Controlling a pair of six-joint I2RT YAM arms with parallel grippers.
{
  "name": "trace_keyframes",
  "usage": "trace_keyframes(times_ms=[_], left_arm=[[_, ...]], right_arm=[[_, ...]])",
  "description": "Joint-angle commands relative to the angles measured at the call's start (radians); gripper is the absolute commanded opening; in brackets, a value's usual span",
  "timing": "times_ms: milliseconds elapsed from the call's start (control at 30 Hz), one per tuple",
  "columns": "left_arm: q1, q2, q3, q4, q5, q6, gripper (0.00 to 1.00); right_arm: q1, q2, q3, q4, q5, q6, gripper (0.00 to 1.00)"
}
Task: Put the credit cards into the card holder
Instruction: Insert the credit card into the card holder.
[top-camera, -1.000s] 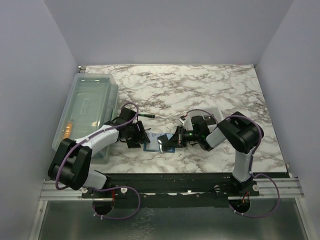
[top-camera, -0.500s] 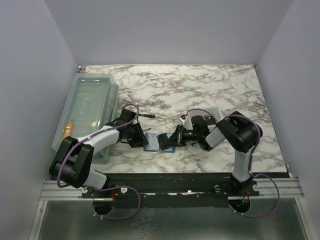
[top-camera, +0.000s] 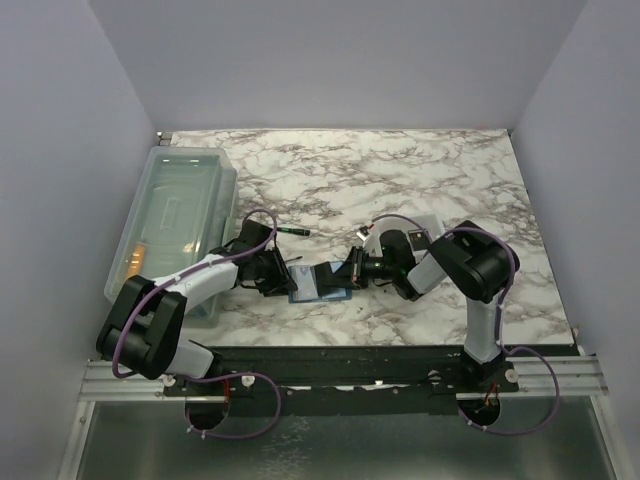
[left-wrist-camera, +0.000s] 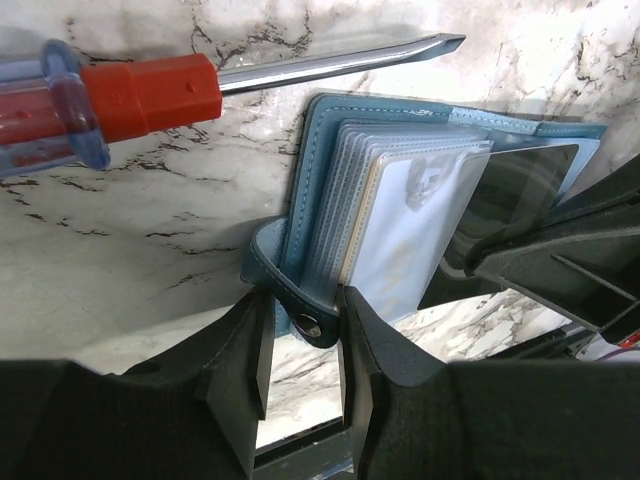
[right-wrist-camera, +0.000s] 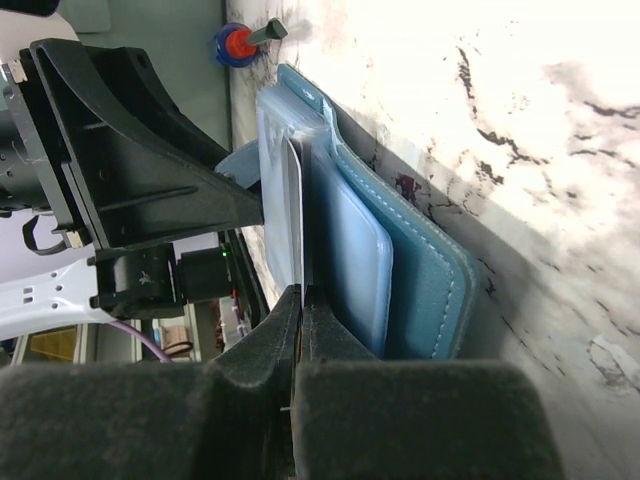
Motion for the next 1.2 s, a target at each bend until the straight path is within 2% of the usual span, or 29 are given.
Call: trace_keyframes(times_ms=[0, 200, 300, 367, 500, 667, 833, 967, 1067, 1167], left_arm=[[-0.022, 0.001, -0.031, -0.011, 0.009, -0.006, 0.34], [-0.027, -0.005, -0.034, -0.003, 0.017, -0.023, 0.33], [-0.035, -0.009, -0.035, 0.005, 0.022, -0.036, 0.33], [-0.037, -0.009, -0.036, 0.008, 0.017, -0.039, 0.33], [-0.037, -0.006, -0.038, 0.013, 0.01, -0.036, 0.32], [-0.038, 0.006, -0.028, 0.017, 0.017, -0.022, 0.32], [-0.038, 0.002, -0.027, 0.016, 0.014, -0.025, 0.31], [-0.037, -0.004, -0.035, 0.017, 0.01, -0.027, 0.31], [-0.037, -0.003, -0.036, 0.016, 0.01, -0.026, 0.31], [-0.037, 0.005, -0.031, 0.016, 0.009, -0.02, 0.31]], right_arm=[[0.014, 0.034, 0.01, 0.021, 0.079, -0.031, 0.0], [0.042, 0.047, -0.02, 0.085, 0.142, -0.018, 0.0], [0.072, 0.047, -0.006, 0.063, 0.191, -0.015, 0.0], [0.089, 0.027, 0.022, -0.042, 0.223, -0.047, 0.01], [0.102, -0.075, 0.07, -0.374, 0.336, -0.155, 0.22], [0.103, -0.16, 0.103, -0.645, 0.408, -0.222, 0.35], [0.111, -0.199, 0.123, -0.759, 0.43, -0.251, 0.38], [0.113, -0.232, 0.168, -0.843, 0.448, -0.297, 0.45], [0.113, -0.247, 0.177, -0.834, 0.429, -0.323, 0.49], [0.112, -0.221, 0.201, -0.823, 0.401, -0.341, 0.48]])
